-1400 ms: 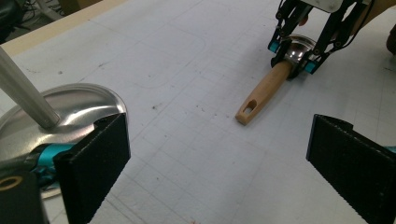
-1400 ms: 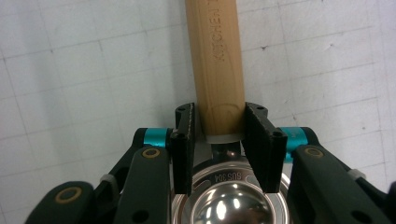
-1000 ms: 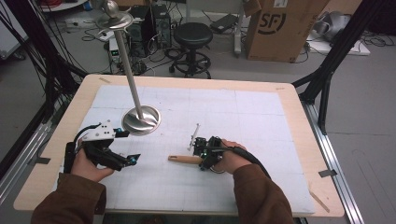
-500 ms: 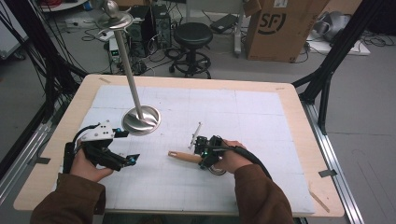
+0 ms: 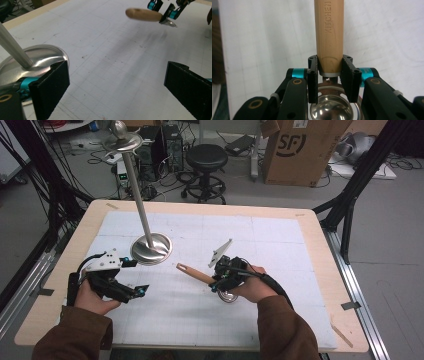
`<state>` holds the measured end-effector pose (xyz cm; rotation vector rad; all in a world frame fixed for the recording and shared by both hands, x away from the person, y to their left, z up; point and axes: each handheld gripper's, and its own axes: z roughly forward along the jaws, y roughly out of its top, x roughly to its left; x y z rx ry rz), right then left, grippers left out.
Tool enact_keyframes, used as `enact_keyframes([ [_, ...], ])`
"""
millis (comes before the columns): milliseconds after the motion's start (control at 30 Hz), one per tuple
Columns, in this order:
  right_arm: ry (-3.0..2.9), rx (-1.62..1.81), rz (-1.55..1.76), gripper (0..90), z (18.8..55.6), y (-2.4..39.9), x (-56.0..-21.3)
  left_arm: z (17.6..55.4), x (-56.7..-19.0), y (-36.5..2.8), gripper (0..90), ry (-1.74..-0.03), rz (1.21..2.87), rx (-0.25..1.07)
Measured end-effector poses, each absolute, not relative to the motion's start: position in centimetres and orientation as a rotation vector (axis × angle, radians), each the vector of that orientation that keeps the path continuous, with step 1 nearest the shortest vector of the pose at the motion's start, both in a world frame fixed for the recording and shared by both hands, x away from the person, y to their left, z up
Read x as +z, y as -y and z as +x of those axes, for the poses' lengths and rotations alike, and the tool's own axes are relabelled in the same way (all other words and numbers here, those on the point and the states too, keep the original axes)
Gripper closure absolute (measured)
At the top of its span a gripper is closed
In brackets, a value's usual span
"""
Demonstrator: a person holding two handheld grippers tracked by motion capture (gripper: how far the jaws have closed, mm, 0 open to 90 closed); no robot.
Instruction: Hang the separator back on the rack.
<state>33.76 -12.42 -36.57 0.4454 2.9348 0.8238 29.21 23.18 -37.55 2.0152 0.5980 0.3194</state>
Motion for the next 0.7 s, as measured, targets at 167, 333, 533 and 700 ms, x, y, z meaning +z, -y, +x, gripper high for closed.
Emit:
enact_keyframes([
  [167,-2.891,0.955,0.471,69.4,33.8,13.2,-35.4,29.2,-37.5,-23.2,6.9,-0.591,2.015,0.314],
  [333,-2.837,1.063,0.494,69.4,34.0,13.8,-34.2,29.1,-37.5,-23.2,6.8,-0.578,2.008,0.304],
  [533,-2.781,1.144,0.484,69.4,34.6,13.7,-32.0,29.1,-37.4,-23.4,6.8,-0.571,1.996,0.298],
  [700,-2.748,1.183,0.464,69.4,35.2,13.2,-29.6,29.0,-37.2,-23.6,6.8,-0.57,1.989,0.304],
])
